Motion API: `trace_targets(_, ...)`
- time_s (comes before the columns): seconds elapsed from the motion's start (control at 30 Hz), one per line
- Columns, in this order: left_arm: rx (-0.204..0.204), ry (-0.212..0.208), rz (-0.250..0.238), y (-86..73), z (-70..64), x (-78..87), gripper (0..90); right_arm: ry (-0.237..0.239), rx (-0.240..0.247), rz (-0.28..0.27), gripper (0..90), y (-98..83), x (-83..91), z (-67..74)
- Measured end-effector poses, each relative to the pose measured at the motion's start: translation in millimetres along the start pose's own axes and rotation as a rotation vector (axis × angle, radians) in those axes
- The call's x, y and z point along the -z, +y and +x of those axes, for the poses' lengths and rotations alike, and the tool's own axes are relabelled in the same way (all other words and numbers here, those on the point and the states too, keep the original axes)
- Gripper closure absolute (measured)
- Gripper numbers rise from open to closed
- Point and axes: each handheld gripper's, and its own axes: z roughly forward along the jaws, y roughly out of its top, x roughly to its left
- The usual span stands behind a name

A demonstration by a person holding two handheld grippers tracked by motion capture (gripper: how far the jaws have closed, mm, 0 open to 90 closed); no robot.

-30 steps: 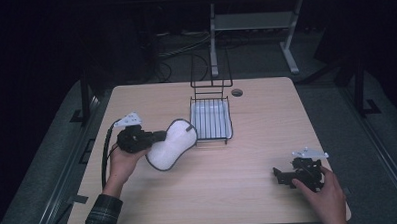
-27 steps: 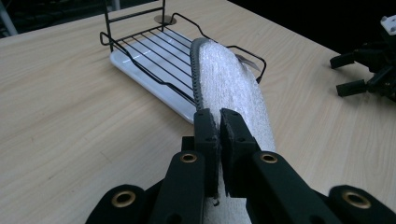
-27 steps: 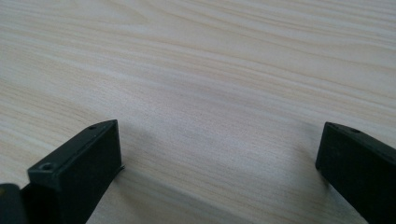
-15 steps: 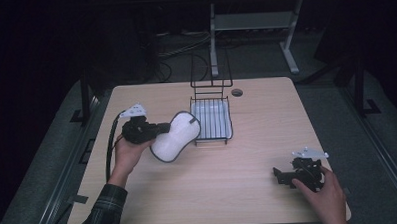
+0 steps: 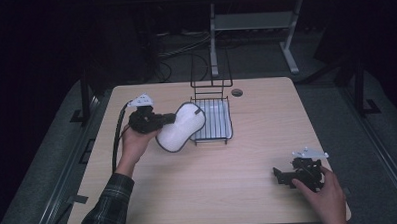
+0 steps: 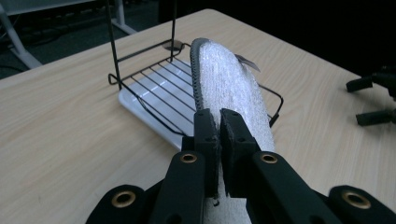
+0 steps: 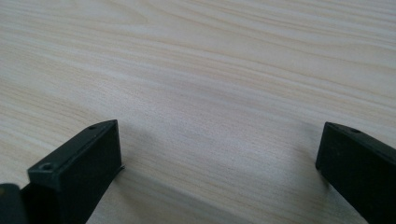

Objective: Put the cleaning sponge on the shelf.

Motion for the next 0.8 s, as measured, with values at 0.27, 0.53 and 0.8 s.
trace_targets(0.27,0.001,0.006,-0.001,10.7,5.0,-13.4,86.1,0.0,0.001,0.0,0.0,-0.1,0.0,0.0)
trace_targets(0.53,0.004,0.005,-0.008,16.4,9.2,-29.7,86.1,0.0,0.001,0.0,0.0,0.0,0.0,0.0)
trace_targets(0.8,0.011,0.008,-0.008,23.1,15.0,-44.5,86.1,0.0,0.001,0.0,0.0,0.0,0.0,0.0)
